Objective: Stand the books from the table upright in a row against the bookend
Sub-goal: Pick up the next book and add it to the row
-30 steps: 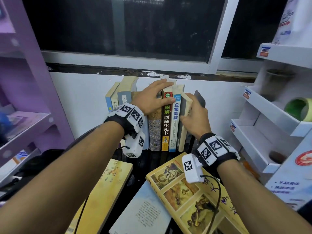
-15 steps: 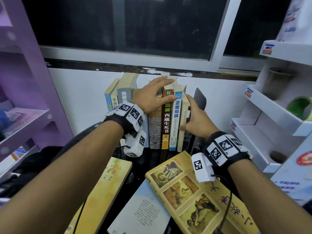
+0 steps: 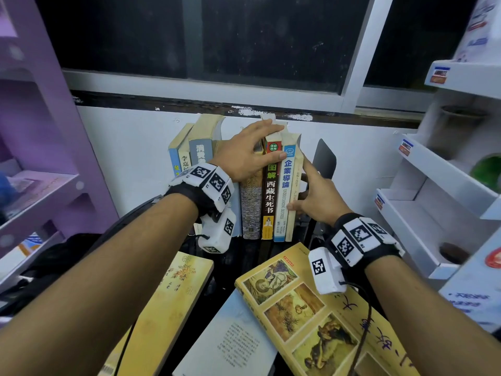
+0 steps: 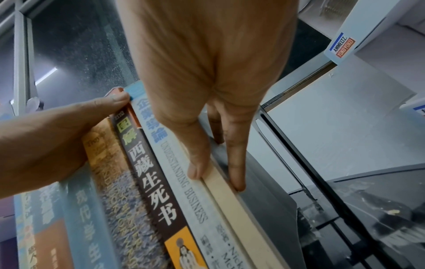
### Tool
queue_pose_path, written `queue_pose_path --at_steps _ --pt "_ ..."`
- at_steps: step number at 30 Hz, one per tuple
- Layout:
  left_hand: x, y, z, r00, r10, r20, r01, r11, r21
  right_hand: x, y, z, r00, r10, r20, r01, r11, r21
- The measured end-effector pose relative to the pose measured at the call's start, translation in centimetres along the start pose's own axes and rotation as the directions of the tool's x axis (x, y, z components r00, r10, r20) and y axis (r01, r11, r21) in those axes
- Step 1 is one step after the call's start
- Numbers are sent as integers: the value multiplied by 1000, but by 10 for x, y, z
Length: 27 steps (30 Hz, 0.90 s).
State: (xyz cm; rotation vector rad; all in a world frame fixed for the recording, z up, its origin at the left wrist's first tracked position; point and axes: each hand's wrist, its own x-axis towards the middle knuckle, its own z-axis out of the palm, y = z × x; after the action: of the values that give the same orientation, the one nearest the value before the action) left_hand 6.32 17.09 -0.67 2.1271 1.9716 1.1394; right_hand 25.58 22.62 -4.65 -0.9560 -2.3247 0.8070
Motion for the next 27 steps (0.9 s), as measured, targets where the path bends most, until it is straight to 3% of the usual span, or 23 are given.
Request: queue_pose_path --at_steps 20,27 --pt "-5 6 2 999 -15 -44 17 999 41 -7 -7 2 996 85 21 -86 996 16" --pt "-23 19 1 995 -30 -94 28 999 -17 -15 -14 -3 993 113 15 -114 992 46"
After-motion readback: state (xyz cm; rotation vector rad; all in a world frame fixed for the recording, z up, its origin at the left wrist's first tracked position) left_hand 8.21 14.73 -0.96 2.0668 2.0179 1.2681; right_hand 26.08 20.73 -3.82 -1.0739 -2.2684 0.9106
